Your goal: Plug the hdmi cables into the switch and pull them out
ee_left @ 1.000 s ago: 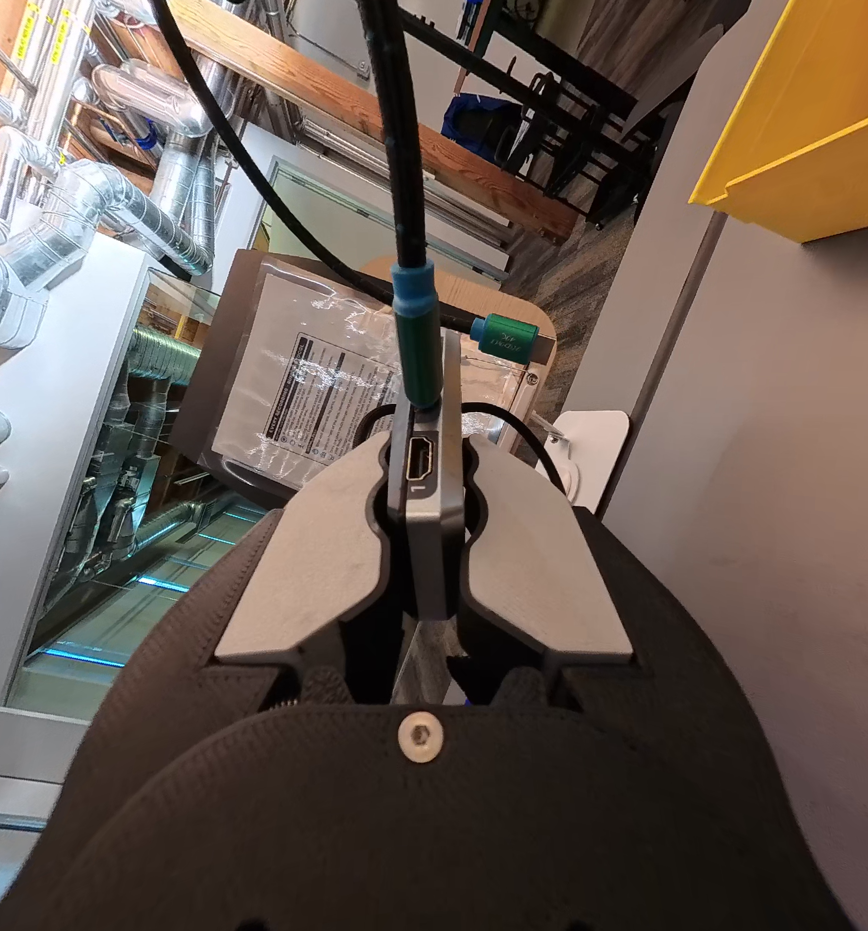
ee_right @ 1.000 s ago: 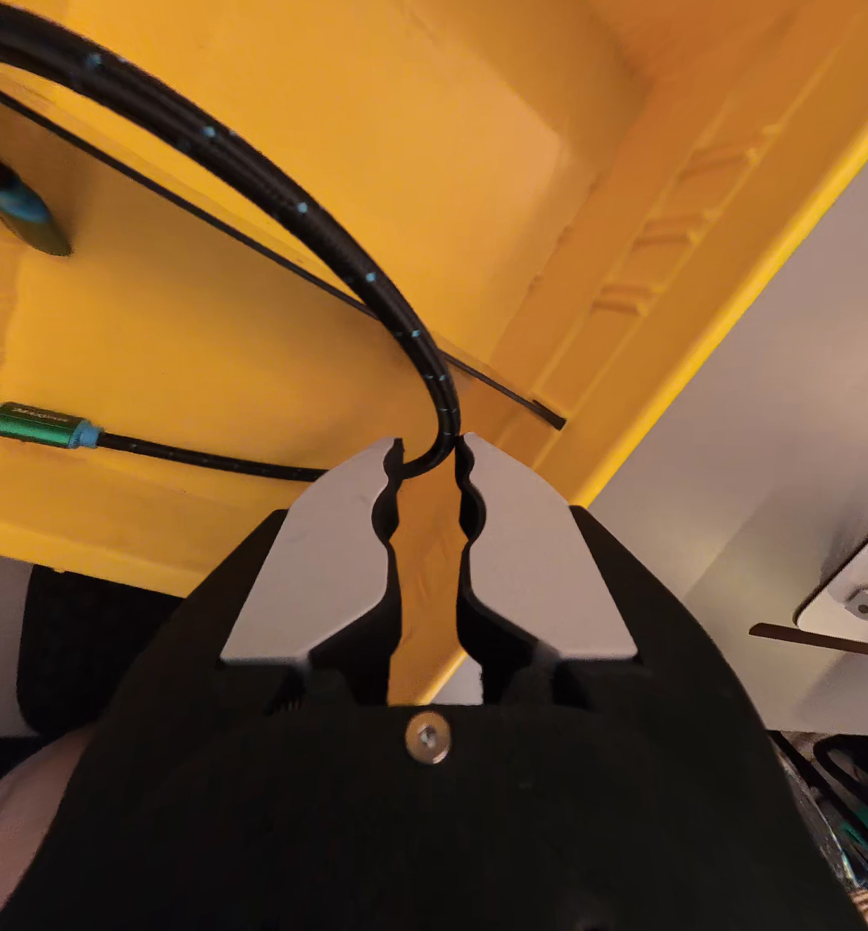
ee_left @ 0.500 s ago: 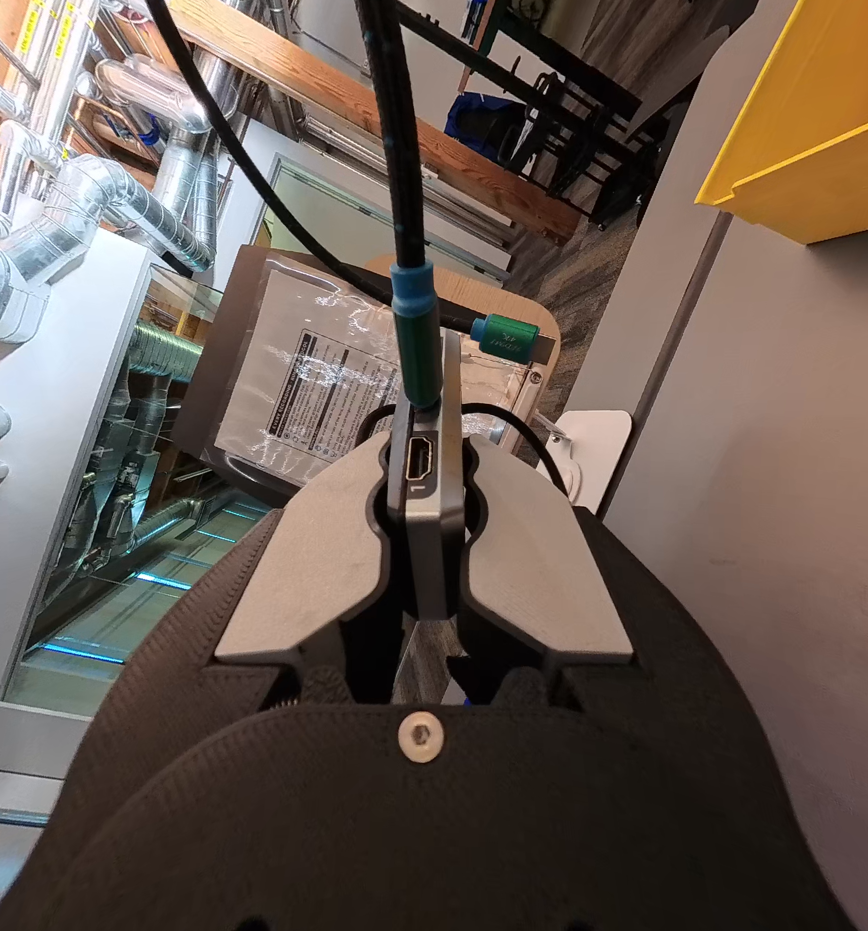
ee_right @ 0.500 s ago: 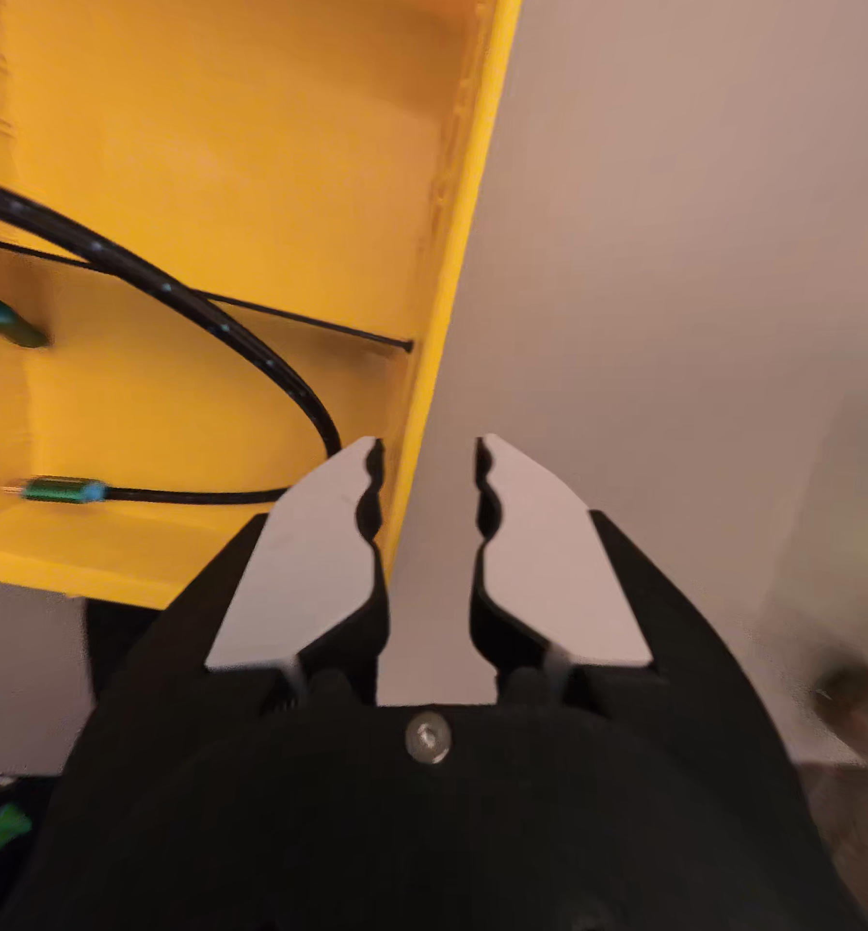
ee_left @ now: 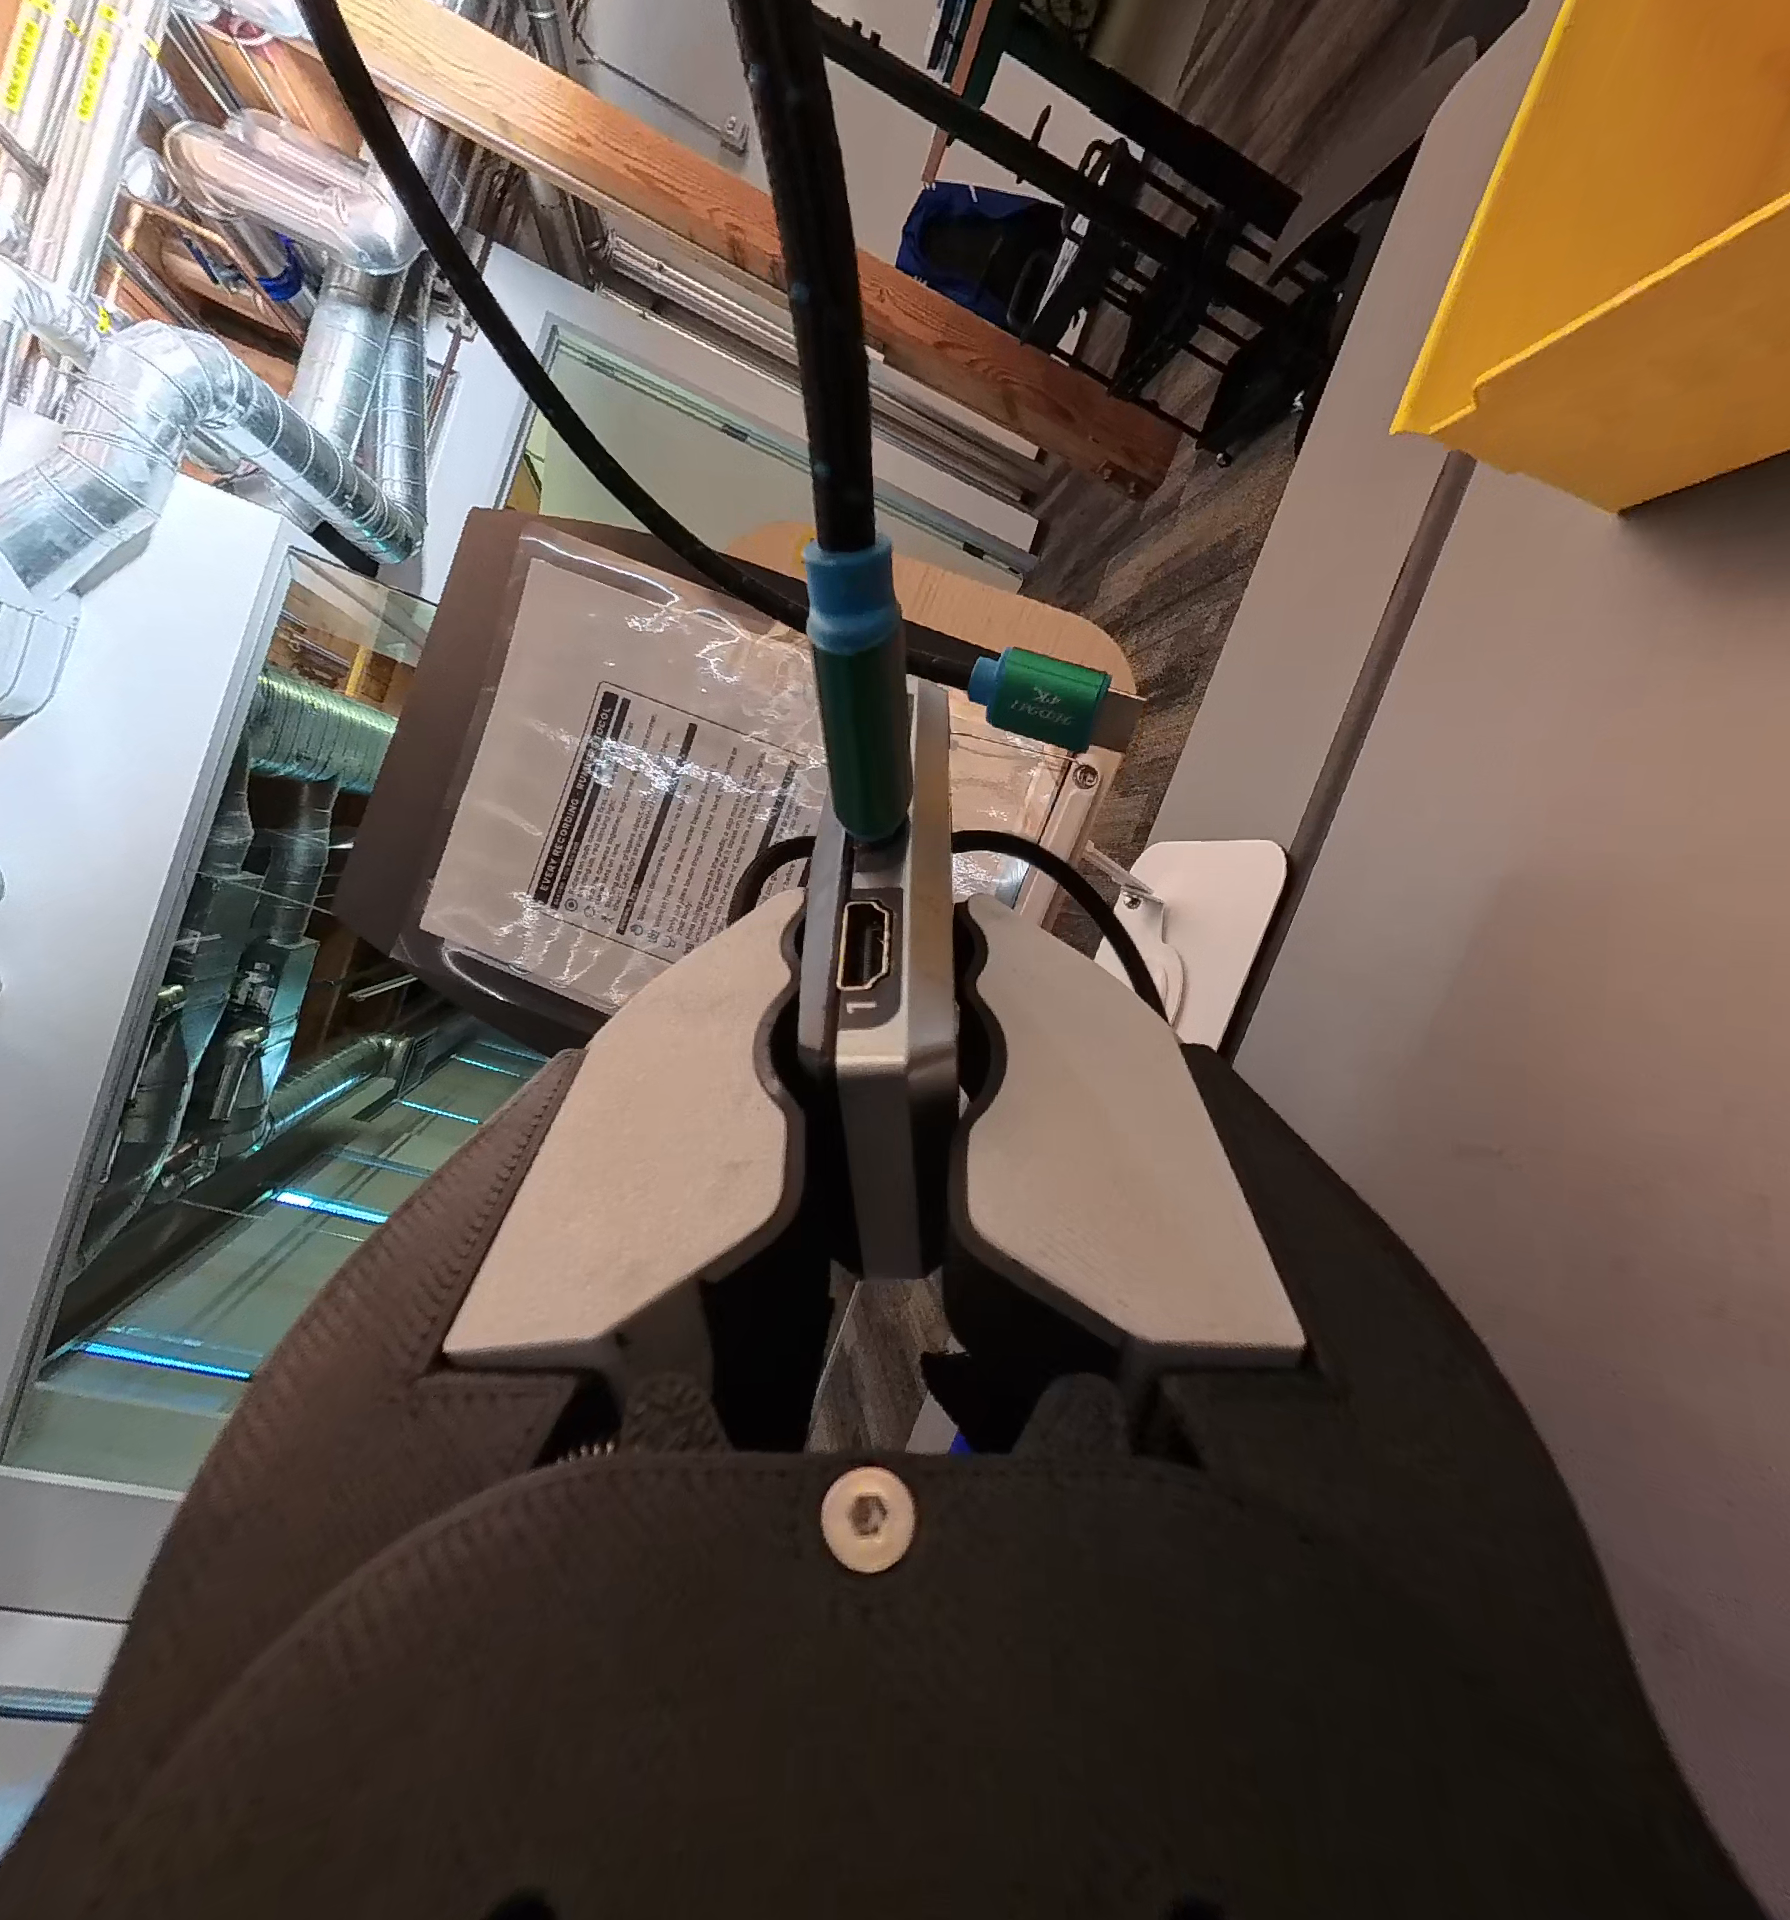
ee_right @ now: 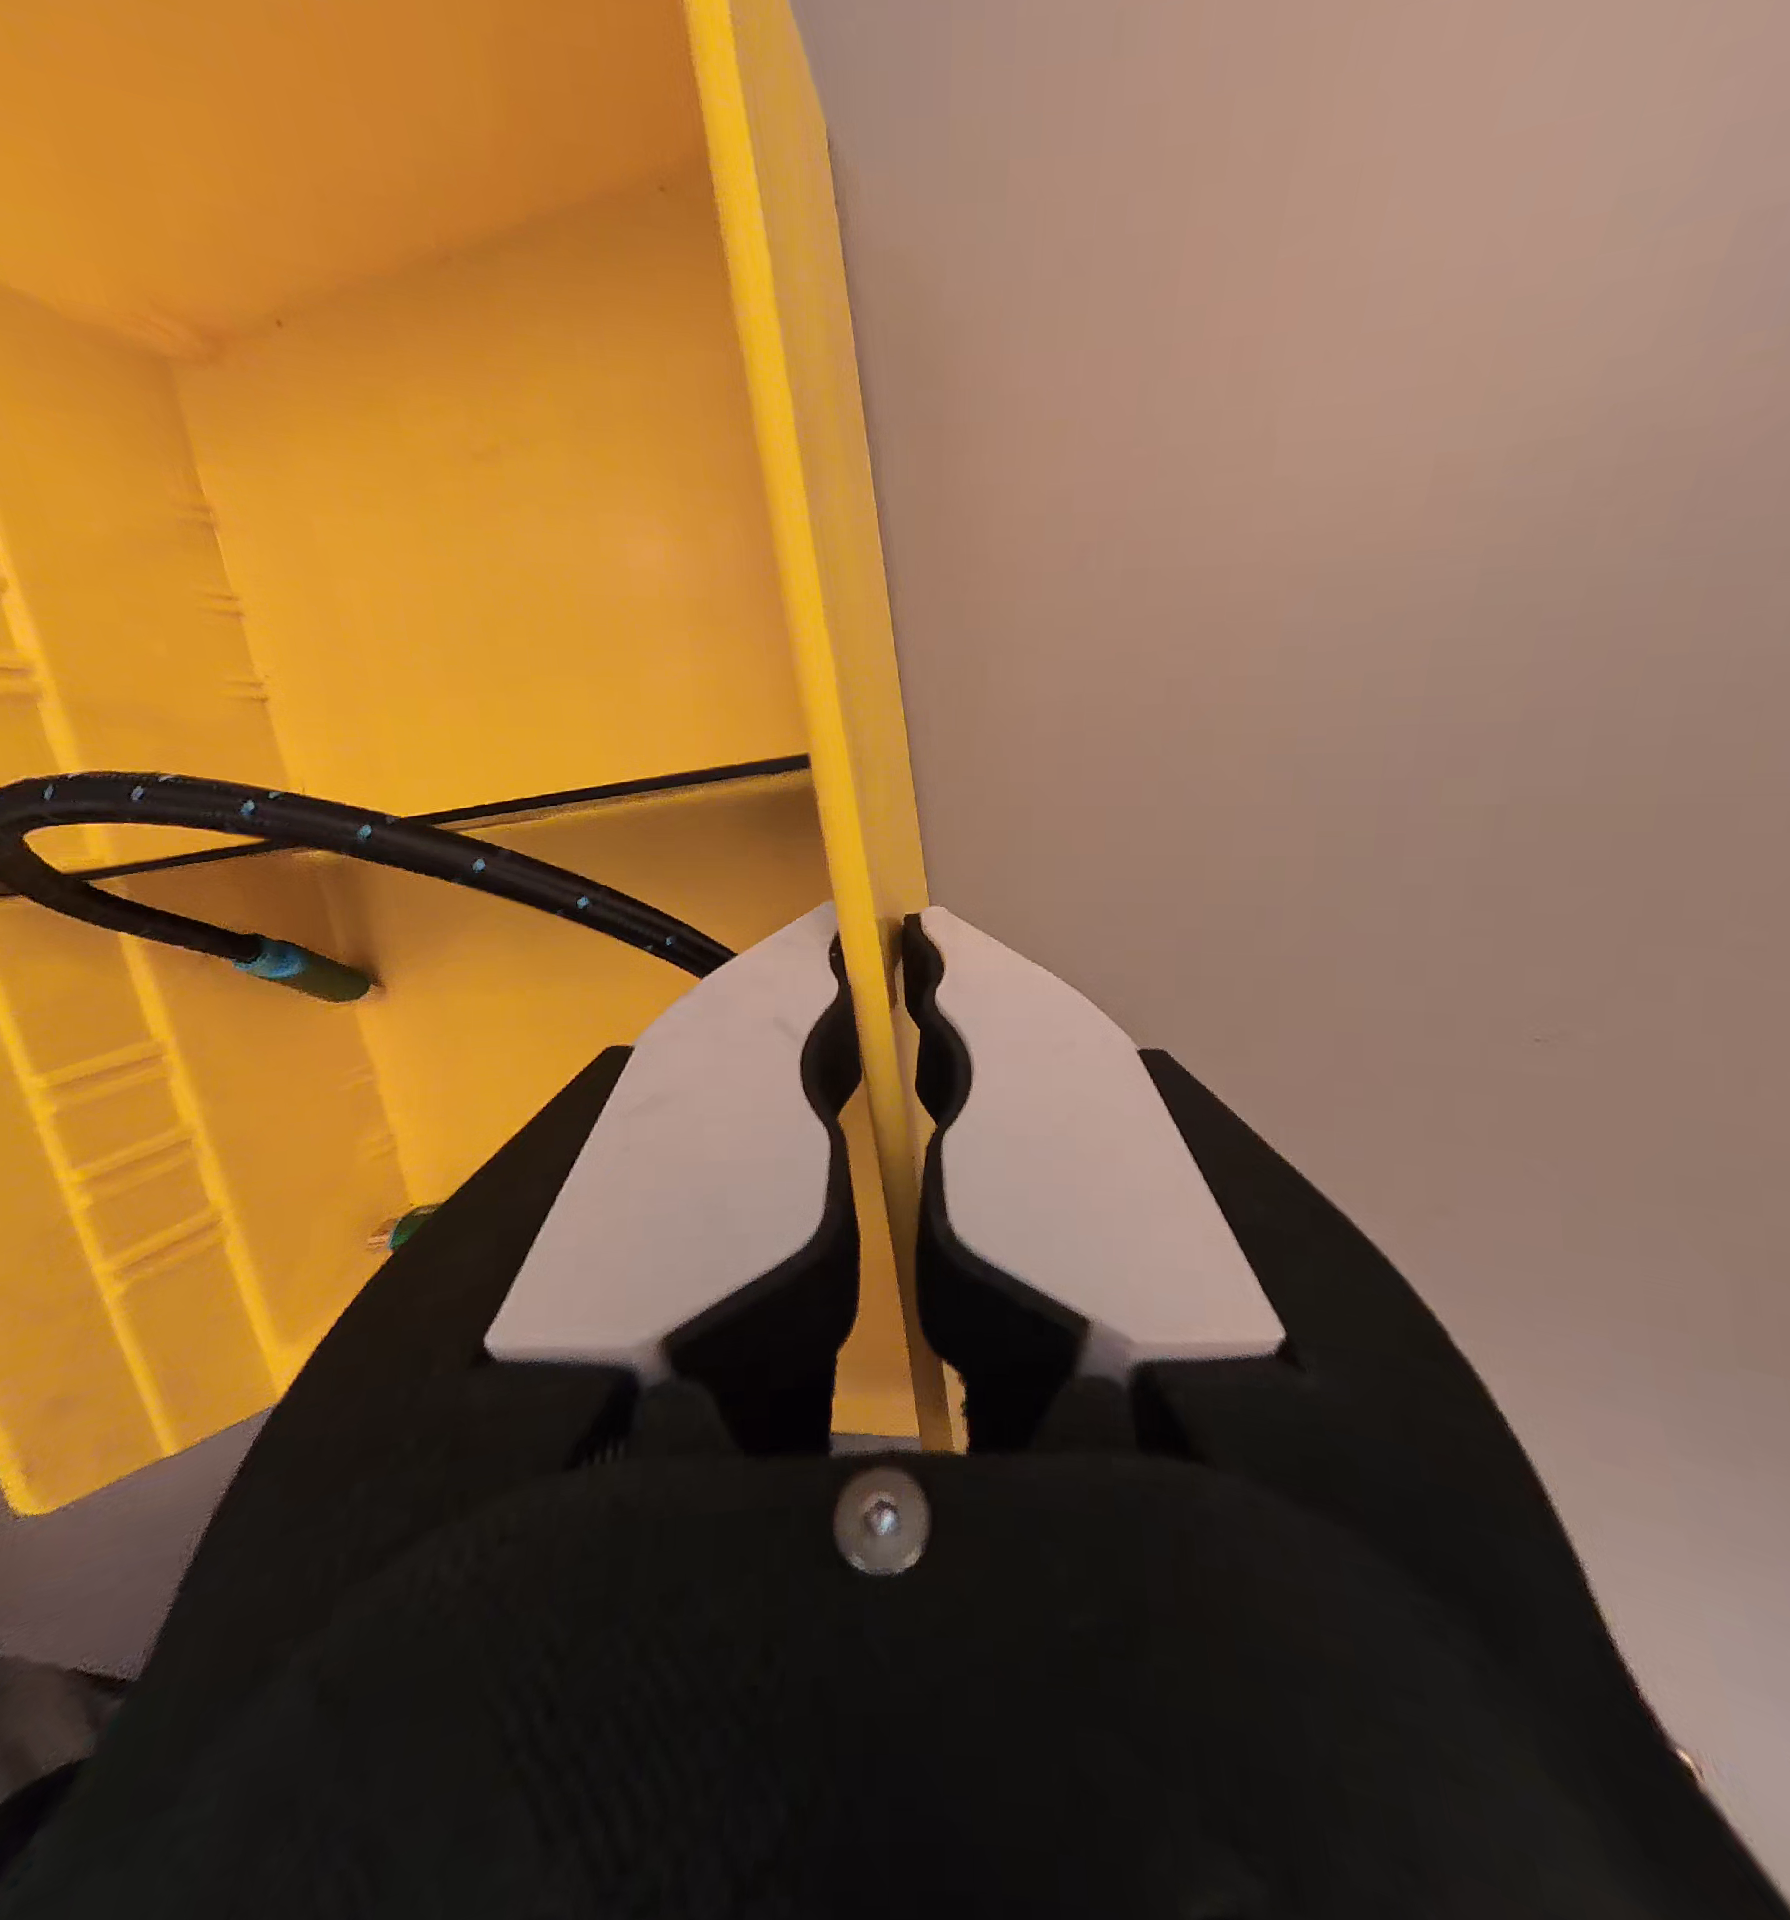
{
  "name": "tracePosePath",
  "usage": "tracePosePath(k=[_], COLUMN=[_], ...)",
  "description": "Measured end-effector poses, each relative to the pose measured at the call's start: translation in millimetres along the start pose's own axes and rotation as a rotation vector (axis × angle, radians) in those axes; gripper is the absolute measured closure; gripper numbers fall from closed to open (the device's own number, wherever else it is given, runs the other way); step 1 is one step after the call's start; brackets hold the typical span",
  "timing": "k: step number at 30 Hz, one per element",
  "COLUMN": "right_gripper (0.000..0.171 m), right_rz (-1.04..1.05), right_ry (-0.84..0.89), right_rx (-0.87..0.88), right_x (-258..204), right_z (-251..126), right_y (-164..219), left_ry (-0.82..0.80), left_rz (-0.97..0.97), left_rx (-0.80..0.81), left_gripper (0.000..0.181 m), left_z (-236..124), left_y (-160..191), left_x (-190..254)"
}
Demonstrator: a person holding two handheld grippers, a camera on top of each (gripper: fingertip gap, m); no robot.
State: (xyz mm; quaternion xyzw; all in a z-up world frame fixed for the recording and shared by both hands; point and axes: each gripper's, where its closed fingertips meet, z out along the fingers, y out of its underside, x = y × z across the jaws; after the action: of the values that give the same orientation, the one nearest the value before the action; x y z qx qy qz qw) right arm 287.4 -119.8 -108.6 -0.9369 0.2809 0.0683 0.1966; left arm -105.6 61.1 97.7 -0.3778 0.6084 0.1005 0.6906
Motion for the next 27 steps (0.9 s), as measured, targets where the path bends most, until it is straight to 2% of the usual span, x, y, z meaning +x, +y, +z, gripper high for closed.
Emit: tracePosePath(k=[5,10,13,16,18,19,20,22,24,27], right_gripper=[0.164,0.16,0.15,0.145,0.143,0.142,0.134,0.131,0.129,0.127], right_rz=[0.038,-0.008,0.004,-0.058,-0.219,-0.354,-0.52,-0.775,-0.843,-0.913], right_ry=[-0.011,0.007,0.061,0.143,0.085,-0.007,-0.132,-0.394,-0.654,-0.908], right_rx=[0.013,0.022,0.153,0.448,0.777,0.947,1.11,1.416,1.439,1.255], right_x=[3,2,2,-15,-64,-104,-150,-229,-282,-346], right_z=[-1,-8,-40,-105,-165,-193,-217,-248,-245,-211], right_y=[-1,-4,-19,-48,-72,-75,-68,-37,-16,9], left_ry=[-0.001,-0.005,-0.016,-0.036,-0.057,-0.071,-0.088,-0.116,-0.134,-0.158], left_rz=[0.005,0.027,0.05,0.066,0.083,0.09,0.096,0.105,0.107,0.12], left_rx=[0.001,0.012,0.031,0.047,0.053,0.054,0.055,0.059,0.06,0.043], left_gripper=[0.16,0.16,0.16,0.159,0.159,0.159,0.159,0.16,0.159,0.159], left_z=[0,1,0,-3,-4,-5,-5,-6,-7,-6], left_y=[1,0,-4,-8,-10,-11,-12,-14,-15,-15], left_x=[0,3,3,1,-1,-3,-4,-7,-8,-8])
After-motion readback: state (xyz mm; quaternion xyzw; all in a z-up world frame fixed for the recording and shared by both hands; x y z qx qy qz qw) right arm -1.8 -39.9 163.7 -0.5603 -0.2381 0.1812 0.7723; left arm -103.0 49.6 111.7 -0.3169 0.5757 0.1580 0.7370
